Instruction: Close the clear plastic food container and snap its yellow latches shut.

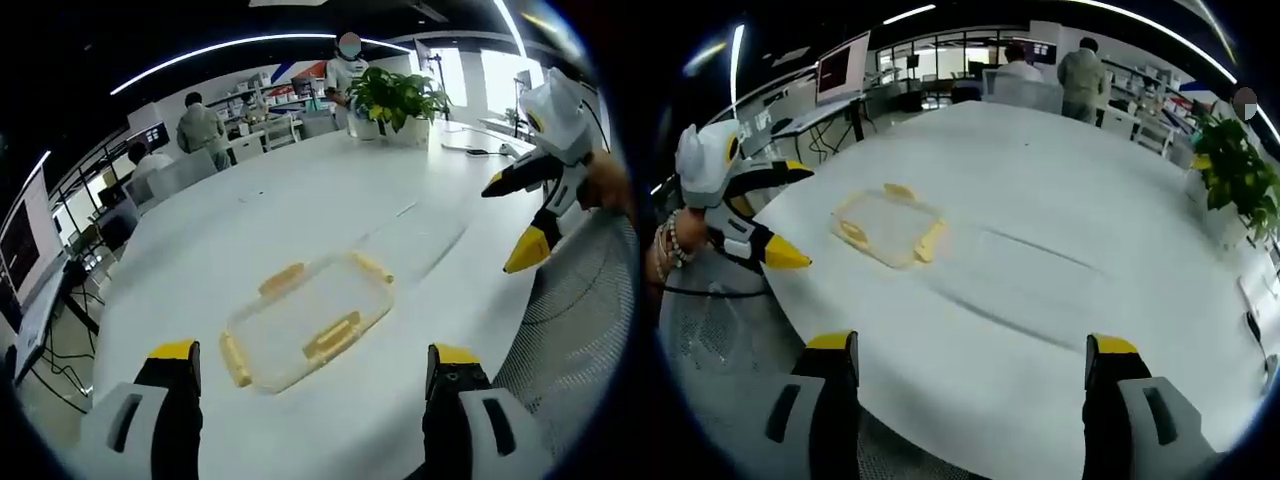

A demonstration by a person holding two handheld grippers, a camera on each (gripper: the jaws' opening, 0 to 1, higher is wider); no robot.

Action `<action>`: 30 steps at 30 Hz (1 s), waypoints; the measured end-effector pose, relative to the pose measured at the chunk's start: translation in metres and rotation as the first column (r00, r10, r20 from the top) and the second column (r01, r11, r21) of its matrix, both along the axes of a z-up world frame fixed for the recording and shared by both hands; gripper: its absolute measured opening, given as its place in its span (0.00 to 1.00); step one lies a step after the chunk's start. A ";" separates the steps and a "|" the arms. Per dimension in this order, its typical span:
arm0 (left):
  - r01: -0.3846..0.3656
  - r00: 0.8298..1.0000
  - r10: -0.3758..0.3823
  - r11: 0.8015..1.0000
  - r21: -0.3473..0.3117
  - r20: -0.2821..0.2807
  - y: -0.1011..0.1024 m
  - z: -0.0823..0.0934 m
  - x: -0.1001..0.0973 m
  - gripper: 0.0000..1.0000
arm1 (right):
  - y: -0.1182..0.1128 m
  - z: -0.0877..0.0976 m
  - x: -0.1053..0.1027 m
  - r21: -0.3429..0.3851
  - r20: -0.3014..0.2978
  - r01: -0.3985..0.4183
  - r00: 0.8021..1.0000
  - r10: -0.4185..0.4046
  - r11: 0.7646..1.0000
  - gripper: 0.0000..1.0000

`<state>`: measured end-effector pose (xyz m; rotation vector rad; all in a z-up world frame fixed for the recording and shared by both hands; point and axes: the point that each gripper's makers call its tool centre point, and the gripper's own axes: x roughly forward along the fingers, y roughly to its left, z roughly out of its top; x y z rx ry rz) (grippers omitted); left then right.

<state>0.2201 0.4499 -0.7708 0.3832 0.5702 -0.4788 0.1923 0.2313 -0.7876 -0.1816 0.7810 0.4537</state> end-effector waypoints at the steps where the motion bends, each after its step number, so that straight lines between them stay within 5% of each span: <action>1: 0.001 1.000 -0.001 1.000 -0.001 -0.001 0.000 0.000 0.000 0.90 | 0.000 0.000 0.000 0.000 0.002 -0.001 1.000 0.001 1.000 0.91; 30: 0.013 1.000 -0.012 1.000 0.018 -0.020 0.000 -0.005 -0.002 0.90 | 0.001 -0.002 0.000 -0.006 -0.008 -0.005 1.000 0.005 1.000 0.92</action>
